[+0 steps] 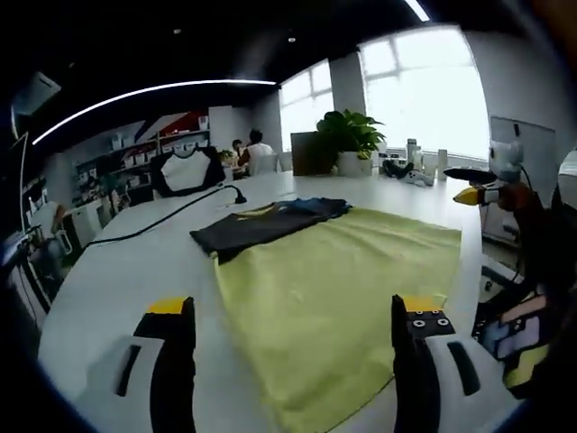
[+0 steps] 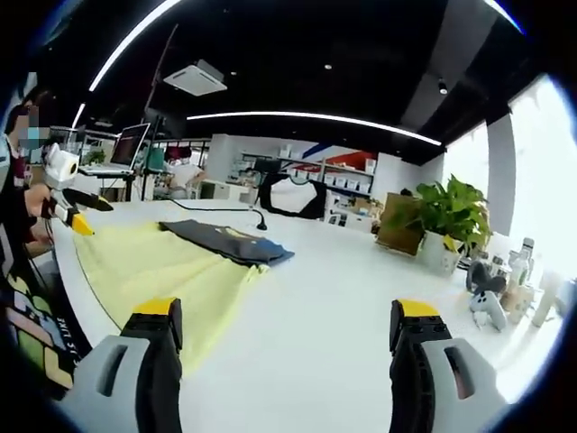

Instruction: Fold the garment on the visible template until the final outline fits inside the template.

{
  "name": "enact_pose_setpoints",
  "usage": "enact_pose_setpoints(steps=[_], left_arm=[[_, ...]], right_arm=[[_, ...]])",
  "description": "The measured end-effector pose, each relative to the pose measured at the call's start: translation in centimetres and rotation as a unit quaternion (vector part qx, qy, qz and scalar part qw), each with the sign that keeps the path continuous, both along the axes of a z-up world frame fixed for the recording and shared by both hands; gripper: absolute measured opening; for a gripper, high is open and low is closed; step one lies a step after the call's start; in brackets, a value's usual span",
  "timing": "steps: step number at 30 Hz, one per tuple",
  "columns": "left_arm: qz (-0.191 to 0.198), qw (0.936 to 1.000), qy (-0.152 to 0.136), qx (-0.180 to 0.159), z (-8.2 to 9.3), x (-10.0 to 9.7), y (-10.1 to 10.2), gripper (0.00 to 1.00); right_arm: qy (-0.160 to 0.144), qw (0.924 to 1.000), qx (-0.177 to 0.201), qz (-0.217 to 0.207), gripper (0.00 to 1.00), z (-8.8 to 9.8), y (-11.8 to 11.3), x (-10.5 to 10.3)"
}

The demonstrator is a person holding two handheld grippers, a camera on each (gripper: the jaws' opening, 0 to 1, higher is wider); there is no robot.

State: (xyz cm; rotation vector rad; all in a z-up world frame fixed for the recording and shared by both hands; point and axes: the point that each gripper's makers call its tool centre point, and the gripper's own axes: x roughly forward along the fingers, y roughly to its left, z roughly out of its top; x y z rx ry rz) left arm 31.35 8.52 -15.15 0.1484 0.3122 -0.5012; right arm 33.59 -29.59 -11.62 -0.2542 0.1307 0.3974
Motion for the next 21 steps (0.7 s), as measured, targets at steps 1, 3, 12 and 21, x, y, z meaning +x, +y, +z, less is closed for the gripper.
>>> enact_pose_setpoints(steps=[1,3,12,21], left_arm=[[0.006,0.9999,0.009,-0.001,-0.4,-0.3,0.5,0.94],[0.006,0.9994,0.034,-0.009,-1.1,-1.0,1.1,0.93],[0.022,0.9976,0.06,-0.026,-1.4,-2.7,3.1,0.71],[0.002,0.9969,0.078,-0.005,-2.3,-3.8,2.8,0.34]], right_arm=[[0.003,1.0,-0.005,0.001,0.99,-0.2,0.1,-0.1],[0.024,0.9993,-0.028,0.01,0.98,-1.1,0.3,-0.5],[0.075,0.9954,-0.03,0.051,0.83,-3.5,3.1,-1.3],[0.126,0.9859,-0.049,0.099,0.48,-5.3,5.5,-2.7]])
